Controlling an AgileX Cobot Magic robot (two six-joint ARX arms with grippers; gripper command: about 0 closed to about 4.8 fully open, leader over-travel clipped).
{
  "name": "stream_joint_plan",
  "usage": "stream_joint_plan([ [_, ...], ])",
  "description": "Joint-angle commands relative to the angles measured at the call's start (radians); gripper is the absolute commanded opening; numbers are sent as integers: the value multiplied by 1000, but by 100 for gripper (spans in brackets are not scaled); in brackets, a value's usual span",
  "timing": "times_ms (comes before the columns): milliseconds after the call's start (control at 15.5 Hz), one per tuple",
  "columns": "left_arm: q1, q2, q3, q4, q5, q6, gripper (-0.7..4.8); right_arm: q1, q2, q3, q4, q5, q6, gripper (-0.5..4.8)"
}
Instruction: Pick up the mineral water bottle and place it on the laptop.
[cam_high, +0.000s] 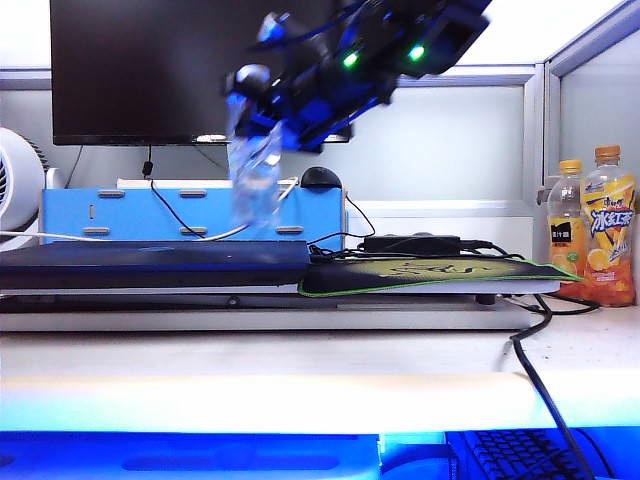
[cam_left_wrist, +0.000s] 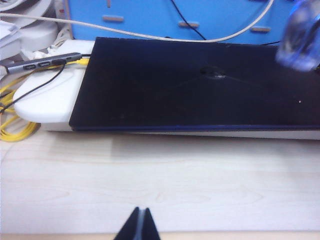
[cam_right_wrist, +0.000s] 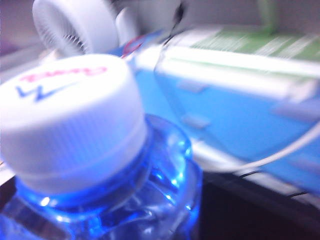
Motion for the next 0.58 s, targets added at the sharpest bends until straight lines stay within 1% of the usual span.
stream_joint_plan([
  [64,-2,-2,1,4,1,1,-2,16,6,20,68,-4,3,-2],
  [579,-2,-2,1,4,1,1,-2,20,14,20,63,-4,3,-1],
])
